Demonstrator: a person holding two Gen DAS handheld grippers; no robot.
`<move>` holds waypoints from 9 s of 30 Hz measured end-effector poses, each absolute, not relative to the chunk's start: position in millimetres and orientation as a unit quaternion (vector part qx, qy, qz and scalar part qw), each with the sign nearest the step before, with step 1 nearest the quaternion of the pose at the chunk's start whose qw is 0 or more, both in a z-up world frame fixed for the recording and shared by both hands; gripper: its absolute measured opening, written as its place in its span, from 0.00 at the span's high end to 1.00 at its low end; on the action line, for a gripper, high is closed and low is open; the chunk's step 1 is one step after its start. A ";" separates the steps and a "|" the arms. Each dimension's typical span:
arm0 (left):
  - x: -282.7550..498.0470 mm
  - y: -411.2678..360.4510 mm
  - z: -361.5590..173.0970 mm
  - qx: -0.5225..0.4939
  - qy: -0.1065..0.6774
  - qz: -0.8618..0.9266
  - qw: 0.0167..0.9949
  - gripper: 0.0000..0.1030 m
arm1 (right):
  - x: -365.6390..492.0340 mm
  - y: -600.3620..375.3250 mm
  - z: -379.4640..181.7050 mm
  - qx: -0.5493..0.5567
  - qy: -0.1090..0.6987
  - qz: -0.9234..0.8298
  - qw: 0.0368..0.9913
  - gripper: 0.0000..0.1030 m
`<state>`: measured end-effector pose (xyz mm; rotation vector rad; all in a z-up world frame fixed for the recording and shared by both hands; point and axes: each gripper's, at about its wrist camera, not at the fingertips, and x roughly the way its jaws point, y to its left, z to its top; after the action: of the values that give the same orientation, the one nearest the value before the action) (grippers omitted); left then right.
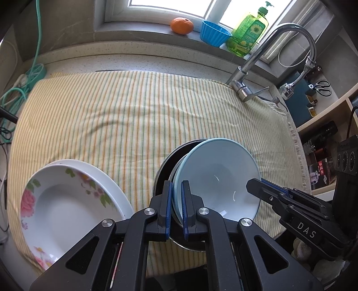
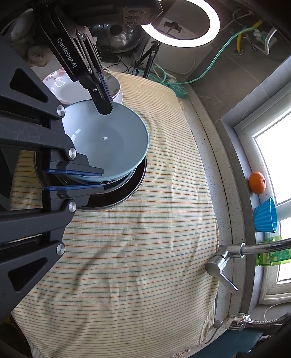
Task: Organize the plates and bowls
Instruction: 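Lower the pale blue bowl into the nested steel bowls with both grippers, then shift both grippers to grip the rims of the whole bowl stack, then lift the stacked bowls with both grippers and carry them toward the plates, then lower the bowl stack onto the floral plate stack with both grippers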
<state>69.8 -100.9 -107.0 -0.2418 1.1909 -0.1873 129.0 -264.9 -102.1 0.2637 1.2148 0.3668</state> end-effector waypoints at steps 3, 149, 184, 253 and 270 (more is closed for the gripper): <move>69.3 -103.0 -108.6 -0.113 0.562 -0.088 0.815 0.94 | 129.1 -264.9 -104.1 0.124 0.568 0.170 0.796 0.93; 28.6 -94.4 -135.4 -0.188 0.530 0.018 0.827 0.89 | 133.8 -295.2 -117.7 0.086 0.547 0.242 0.796 0.82; 36.2 -99.3 -146.7 -0.186 0.543 0.004 0.819 0.93 | 139.0 -281.9 -133.2 0.096 0.575 0.243 0.775 0.90; -10.8 38.3 -88.4 -0.189 0.498 0.037 0.846 0.93 | 111.9 -138.1 -67.9 0.096 0.554 0.277 0.779 0.91; -33.9 66.9 -102.1 -0.200 0.508 0.049 0.837 0.92 | 90.3 -100.8 -89.5 0.088 0.576 0.282 0.762 0.91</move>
<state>-33.9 66.9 -102.1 -0.4224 1.0751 0.1044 90.3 -100.8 -89.5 0.1916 1.2538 0.6145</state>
